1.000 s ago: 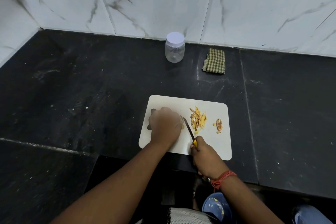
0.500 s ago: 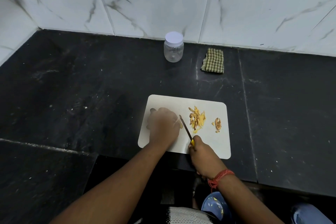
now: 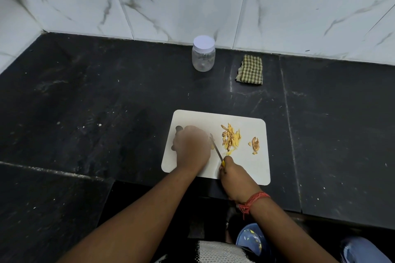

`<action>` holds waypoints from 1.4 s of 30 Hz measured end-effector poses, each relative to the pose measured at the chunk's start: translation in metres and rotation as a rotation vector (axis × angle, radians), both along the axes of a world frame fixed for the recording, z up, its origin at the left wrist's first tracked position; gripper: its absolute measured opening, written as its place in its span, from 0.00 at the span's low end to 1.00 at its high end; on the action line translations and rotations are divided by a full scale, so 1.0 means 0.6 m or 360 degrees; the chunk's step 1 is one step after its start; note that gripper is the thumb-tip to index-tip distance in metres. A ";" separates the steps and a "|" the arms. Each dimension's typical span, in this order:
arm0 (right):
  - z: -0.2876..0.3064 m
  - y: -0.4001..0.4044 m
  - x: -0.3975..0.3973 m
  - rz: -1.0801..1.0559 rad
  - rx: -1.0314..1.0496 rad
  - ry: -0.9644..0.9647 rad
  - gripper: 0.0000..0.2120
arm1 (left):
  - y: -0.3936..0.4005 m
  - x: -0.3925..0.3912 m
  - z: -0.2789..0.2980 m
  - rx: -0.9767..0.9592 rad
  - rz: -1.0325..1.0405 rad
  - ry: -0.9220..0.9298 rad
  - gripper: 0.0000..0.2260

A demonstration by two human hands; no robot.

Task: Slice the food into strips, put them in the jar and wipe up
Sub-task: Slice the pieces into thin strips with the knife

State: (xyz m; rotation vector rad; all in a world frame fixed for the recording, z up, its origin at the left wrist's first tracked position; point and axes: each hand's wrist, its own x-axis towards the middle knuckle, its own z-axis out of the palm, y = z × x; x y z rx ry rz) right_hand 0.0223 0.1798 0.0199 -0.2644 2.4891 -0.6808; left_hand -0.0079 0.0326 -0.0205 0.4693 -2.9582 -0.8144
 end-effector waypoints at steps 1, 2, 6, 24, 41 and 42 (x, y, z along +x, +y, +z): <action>-0.001 -0.001 -0.001 -0.0002 0.0006 -0.0007 0.02 | 0.000 0.000 -0.001 -0.0002 0.0000 0.0002 0.07; -0.003 -0.002 -0.002 -0.0004 0.0014 -0.0018 0.02 | 0.001 0.000 -0.002 -0.0003 0.0002 0.0006 0.07; -0.003 -0.006 -0.006 0.0018 0.0044 -0.0076 0.03 | 0.002 0.000 -0.003 -0.0008 0.0010 0.0021 0.07; -0.006 -0.005 -0.003 0.0132 0.0194 -0.0083 0.09 | 0.010 -0.004 0.000 0.0038 0.0118 0.0026 0.05; -0.004 0.015 0.020 0.0179 0.0216 -0.0072 0.10 | 0.014 -0.005 0.000 0.0071 0.0147 0.0011 0.05; -0.004 0.016 0.021 0.0185 0.0222 -0.0076 0.11 | 0.014 -0.005 -0.001 0.0070 0.0148 0.0013 0.05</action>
